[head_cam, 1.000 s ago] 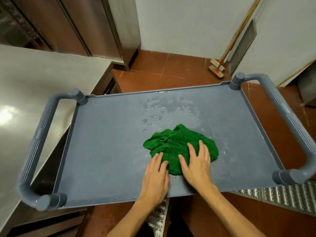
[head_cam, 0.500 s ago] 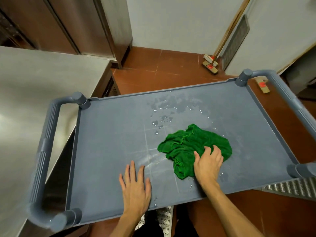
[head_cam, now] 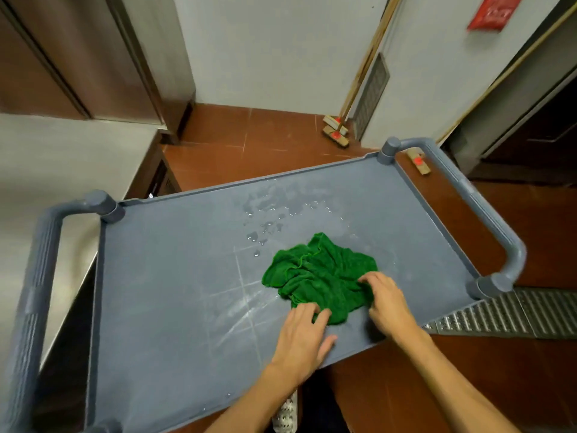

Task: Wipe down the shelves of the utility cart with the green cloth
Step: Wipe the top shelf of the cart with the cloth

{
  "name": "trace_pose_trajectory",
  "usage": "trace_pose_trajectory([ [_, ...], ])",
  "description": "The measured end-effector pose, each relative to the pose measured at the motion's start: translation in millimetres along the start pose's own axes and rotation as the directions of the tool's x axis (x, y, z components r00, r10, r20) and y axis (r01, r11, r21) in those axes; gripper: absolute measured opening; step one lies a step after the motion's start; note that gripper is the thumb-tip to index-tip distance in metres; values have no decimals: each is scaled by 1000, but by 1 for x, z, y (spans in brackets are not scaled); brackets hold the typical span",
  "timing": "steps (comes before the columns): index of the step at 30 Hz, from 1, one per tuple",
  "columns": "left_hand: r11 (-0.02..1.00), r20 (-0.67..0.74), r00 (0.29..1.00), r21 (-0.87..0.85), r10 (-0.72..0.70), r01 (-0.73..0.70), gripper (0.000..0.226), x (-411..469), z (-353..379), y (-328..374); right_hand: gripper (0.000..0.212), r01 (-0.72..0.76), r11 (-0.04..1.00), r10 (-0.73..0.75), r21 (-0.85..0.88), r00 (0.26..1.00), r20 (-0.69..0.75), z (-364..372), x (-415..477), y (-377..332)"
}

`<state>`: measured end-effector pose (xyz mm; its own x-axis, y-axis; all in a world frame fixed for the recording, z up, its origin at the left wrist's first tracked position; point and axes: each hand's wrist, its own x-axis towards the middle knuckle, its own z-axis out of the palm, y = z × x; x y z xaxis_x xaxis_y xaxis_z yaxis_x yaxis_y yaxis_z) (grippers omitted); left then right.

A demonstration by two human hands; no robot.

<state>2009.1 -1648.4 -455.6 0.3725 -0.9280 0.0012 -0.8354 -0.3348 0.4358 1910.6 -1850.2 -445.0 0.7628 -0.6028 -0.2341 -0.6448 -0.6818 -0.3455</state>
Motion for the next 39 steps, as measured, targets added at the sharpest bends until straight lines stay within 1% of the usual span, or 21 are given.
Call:
trace_pose_trajectory([
  [2,994,122,990,80,-77,68,69,19,5,6,66,53,987,-56,-148,998,-14,-4,1,15],
  [3,988,173,977,116,-125,106,73,25,7,6,66,78,979,-86,-189,996,-32,-4,4,19],
  [4,980,186,970,147,-158,132,70,30,10,4,62,113,973,-127,-202,990,-54,-3,8,23],
  [7,965,149,968,200,-203,172,45,42,12,-6,43,231,962,-246,-148,964,-96,-3,23,33],
  [9,967,148,968,185,-202,174,40,47,10,-12,35,257,962,-265,-87,960,-87,-9,34,40],
  [11,974,72,974,87,-215,208,30,51,3,-18,25,250,968,-251,-16,964,-92,-16,45,46],
  [13,956,-48,955,-26,-294,293,24,59,-14,-24,15,236,968,-228,81,968,-103,-28,60,45],
  [14,936,-89,932,-61,-351,346,22,65,-26,-27,15,226,963,-215,144,973,-88,-37,69,40],
  [15,914,-107,909,-84,-404,396,20,71,-39,-31,17,217,955,-209,202,976,-61,-48,79,33],
  [17,886,-129,877,-83,-464,456,19,86,-64,-40,24,237,937,-240,257,970,-20,-68,101,15],
  [19,869,-168,854,-46,-492,492,20,101,-89,-52,30,275,920,-286,279,958,-3,-88,123,-3],
  [21,860,-195,841,-26,-505,510,20,113,-114,-66,39,314,908,-342,277,938,61,-111,147,-20],
  [24,888,-192,876,44,-442,458,24,125,-153,-93,66,353,915,-397,197,877,270,-152,186,-35],
  [25,900,-190,893,77,-408,428,26,128,-167,-102,70,380,913,-408,149,859,308,-163,199,-37],
  [27,910,-207,905,111,-371,399,31,134,-191,-117,56,449,889,-454,96,831,321,-182,225,-44],
  [29,915,-243,906,124,-346,383,37,146,-212,-127,43,505,858,-509,91,813,282,-195,248,-52],
  [31,919,-283,905,147,-316,367,46,163,-231,-137,40,520,848,-529,98,823,207,-205,270,-60],
  [33,924,-348,894,151,-282,350,54,183,-250,-147,38,511,849,-523,135,848,81,-213,292,-68],
  [36,933,-463,855,142,-234,332,45,210,-266,-163,34,523,840,-497,141,848,-186,-220,317,-74],
  [38,936,-483,849,146,-215,320,38,222,-263,-169,30,539,834,-489,117,820,-296,-214,326,-74],
  [39,939,-479,853,148,-208,312,35,226,-256,-171,28,550,827,-495,113,809,-316,-206,328,-72],
])
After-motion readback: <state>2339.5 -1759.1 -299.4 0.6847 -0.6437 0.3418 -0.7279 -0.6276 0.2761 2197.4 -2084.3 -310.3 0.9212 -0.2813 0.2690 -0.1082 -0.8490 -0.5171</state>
